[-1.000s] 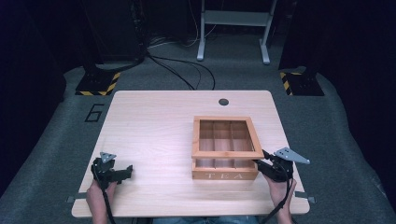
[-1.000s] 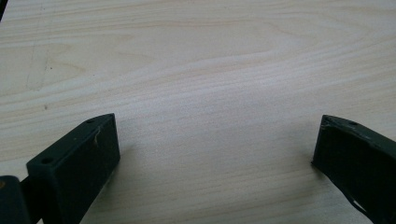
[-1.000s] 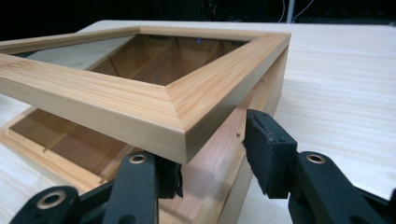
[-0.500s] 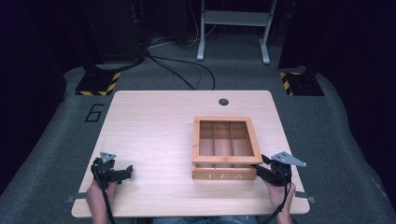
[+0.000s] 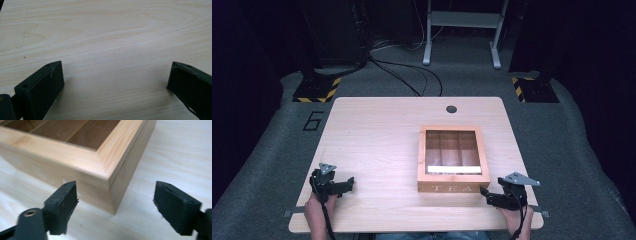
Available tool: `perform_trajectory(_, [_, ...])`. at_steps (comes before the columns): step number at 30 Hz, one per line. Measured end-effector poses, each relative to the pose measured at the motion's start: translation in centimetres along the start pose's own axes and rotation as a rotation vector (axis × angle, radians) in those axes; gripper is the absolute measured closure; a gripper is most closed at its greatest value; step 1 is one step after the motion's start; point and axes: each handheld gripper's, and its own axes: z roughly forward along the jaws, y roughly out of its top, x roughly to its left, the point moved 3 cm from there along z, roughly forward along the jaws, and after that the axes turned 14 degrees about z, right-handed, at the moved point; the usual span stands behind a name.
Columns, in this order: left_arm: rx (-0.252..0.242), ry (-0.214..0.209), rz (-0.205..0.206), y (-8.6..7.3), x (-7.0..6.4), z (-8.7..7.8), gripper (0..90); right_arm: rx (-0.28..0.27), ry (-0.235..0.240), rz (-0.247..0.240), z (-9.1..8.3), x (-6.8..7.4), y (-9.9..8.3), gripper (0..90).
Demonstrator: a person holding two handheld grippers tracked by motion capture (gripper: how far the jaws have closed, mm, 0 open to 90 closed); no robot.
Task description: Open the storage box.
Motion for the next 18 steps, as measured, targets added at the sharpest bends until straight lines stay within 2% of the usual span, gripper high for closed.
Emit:
perform_trajectory(5, [-0.001,0.001,-0.002,0.0,0.0,0.0,0.5,0.016,-0.016,-0.012,0.0,-0.8,-1.2,11.3])
perform_trajectory(6, [-0.001,0.001,-0.002,0.0,0.0,0.0,0.4,0.031,-0.043,-0.033,0.3,-1.4,-1.7,8.4])
perform_trajectory(10, [-0.001,0.001,-0.002,0.0,0.0,0.0,0.5,0.051,-0.07,-0.051,0.7,-1.9,-2.3,6.4])
perform_trajectory(11, [-0.001,0.001,-0.002,0.0,0.0,0.0,0.5,0.057,-0.098,-0.06,0.9,-2.2,-2.7,4.9])
perform_trajectory(13, [-0.002,0.001,-0.002,0.0,0.0,0.0,0.5,0.068,-0.102,-0.064,1.1,-2.3,-2.8,2.9])
perform_trajectory(14, [-0.001,0.001,-0.002,0.0,0.0,0.0,0.5,0.086,-0.107,-0.084,1.3,-2.6,-2.9,0.8])
perform_trajectory(18, [-0.001,0.001,-0.002,0.0,0.0,0.0,0.5,0.087,-0.11,-0.083,1.4,-2.7,-3.0,0.0])
